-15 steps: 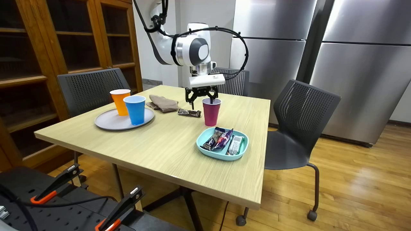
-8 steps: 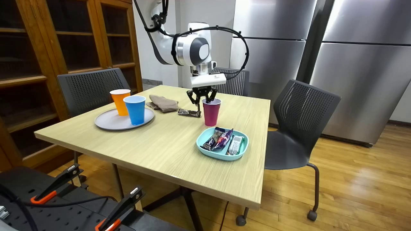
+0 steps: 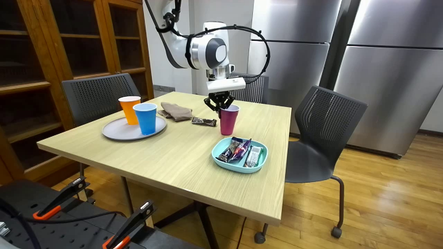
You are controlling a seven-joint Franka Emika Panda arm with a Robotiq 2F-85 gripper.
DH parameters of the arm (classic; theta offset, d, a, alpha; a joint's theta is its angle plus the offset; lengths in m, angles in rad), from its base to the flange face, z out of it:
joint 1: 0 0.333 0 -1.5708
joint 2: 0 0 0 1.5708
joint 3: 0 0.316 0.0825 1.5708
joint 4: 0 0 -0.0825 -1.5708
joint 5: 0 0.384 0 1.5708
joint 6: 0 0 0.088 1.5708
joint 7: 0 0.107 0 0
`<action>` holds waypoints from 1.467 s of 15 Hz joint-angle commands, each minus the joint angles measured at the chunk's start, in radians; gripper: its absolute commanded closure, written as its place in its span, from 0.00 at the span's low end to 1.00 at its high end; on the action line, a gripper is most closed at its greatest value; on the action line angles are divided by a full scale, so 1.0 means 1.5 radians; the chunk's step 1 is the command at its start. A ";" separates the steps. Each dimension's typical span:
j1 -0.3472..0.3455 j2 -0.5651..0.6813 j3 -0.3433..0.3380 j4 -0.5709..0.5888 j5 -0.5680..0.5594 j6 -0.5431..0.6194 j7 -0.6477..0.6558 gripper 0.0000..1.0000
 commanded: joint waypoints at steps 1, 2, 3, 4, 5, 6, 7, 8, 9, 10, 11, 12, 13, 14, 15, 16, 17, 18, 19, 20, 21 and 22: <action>0.004 -0.060 -0.008 -0.064 -0.029 0.014 0.000 1.00; 0.006 -0.071 -0.010 -0.078 -0.033 0.019 0.003 1.00; 0.007 -0.082 -0.011 -0.093 -0.036 0.026 0.006 1.00; 0.010 -0.093 -0.012 -0.109 -0.038 0.033 0.013 1.00; 0.013 -0.106 -0.014 -0.131 -0.039 0.041 0.020 1.00; 0.017 -0.121 -0.016 -0.155 -0.040 0.055 0.029 1.00; 0.022 -0.133 -0.018 -0.176 -0.040 0.067 0.039 1.00; 0.027 -0.147 -0.020 -0.202 -0.039 0.080 0.052 1.00; 0.032 -0.159 -0.023 -0.224 -0.040 0.094 0.065 1.00; 0.038 -0.174 -0.025 -0.248 -0.041 0.108 0.083 1.00; 0.044 -0.186 -0.027 -0.270 -0.042 0.123 0.100 1.00; 0.053 -0.197 -0.031 -0.291 -0.045 0.137 0.122 1.00; 0.062 -0.208 -0.033 -0.312 -0.047 0.153 0.144 1.00; 0.072 -0.217 -0.037 -0.329 -0.052 0.165 0.169 1.00; 0.085 -0.226 -0.042 -0.346 -0.059 0.177 0.198 1.00; 0.098 -0.234 -0.049 -0.362 -0.068 0.188 0.226 1.00; 0.115 -0.243 -0.057 -0.376 -0.078 0.195 0.254 1.00; 0.132 -0.250 -0.068 -0.388 -0.092 0.201 0.279 1.00; 0.154 -0.259 -0.084 -0.400 -0.112 0.209 0.308 1.00; 0.173 -0.266 -0.099 -0.410 -0.133 0.214 0.331 1.00; 0.192 -0.273 -0.117 -0.417 -0.158 0.217 0.354 1.00; 0.210 -0.280 -0.133 -0.421 -0.183 0.218 0.374 1.00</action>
